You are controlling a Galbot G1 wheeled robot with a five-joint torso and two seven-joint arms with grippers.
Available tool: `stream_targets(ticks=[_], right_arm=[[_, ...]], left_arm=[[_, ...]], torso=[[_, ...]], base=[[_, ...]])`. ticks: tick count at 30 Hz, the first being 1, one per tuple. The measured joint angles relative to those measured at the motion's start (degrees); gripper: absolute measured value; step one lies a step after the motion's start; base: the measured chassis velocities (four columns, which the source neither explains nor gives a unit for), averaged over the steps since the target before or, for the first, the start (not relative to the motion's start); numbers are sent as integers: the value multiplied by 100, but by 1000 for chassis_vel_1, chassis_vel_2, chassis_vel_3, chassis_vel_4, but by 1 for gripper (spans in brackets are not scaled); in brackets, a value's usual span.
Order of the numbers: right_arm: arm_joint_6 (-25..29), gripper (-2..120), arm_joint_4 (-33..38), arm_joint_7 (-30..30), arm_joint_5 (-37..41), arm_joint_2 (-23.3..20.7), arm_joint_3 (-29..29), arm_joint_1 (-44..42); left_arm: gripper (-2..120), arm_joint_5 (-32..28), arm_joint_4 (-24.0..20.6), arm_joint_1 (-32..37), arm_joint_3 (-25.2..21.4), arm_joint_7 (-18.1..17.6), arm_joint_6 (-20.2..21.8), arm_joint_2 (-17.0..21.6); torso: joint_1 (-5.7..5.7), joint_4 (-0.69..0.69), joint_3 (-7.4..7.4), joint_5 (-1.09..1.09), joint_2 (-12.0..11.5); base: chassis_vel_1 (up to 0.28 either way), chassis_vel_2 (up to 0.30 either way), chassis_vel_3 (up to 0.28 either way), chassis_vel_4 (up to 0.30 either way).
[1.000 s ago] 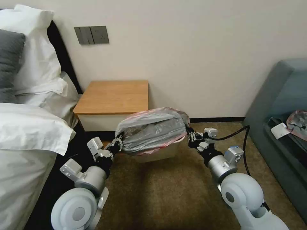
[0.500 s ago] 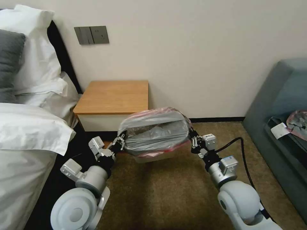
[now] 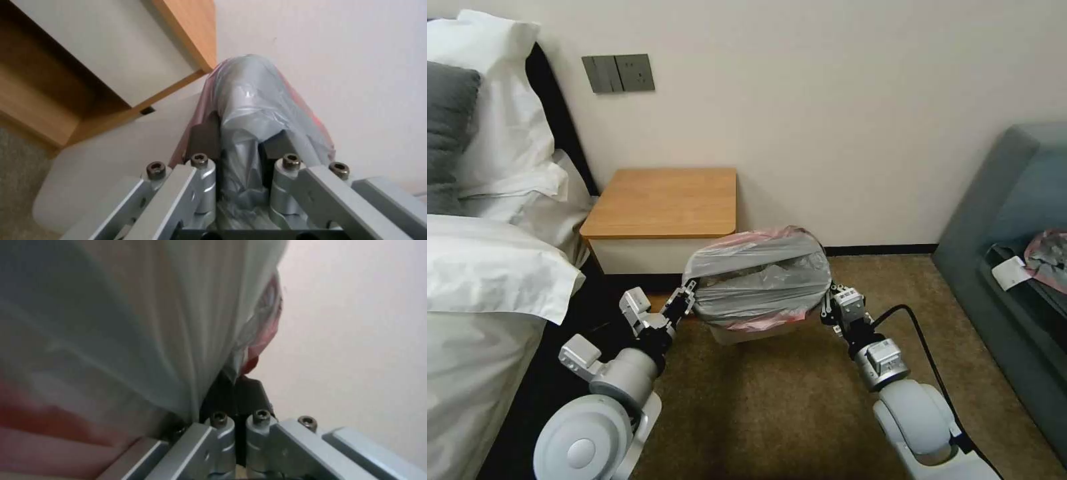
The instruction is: Pick up the garbage bag from the table and place it over the trash can.
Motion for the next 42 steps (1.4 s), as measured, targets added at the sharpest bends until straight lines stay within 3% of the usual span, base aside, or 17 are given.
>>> stream_targets(ticks=[10, 20, 28, 41, 42], right_arm=[[711, 0, -246, -391, -1364, 22, 339, 58], [1006, 0, -98, -233, -2027, 101, 591, 94], [1161, 0, -407, -59, -2291, 100, 736, 212], [1184, 0, -652, -130, -2083, 26, 711, 255], [1190, 6, -640, -137, -2086, 14, 713, 219]], left_arm=[[13, -107, 36, -57, -58, -3, 26, 26], [11, 1027, 276, -65, 11, 264, 173, 199], [11, 613, 65, -43, 7, 302, 241, 210], [11, 98, -33, 4, -50, 299, 157, 182], [12, 100, -13, -29, -71, 311, 143, 182]], torso=[[0, 0, 0, 0, 0], [0, 0, 0, 0, 0], [0, 0, 0, 0, 0], [0, 0, 0, 0, 0], [0, 0, 0, 0, 0]], base=[[0, 0, 0, 0], [0, 0, 0, 0], [0, 0, 0, 0], [0, 0, 0, 0], [0, 0, 0, 0]])
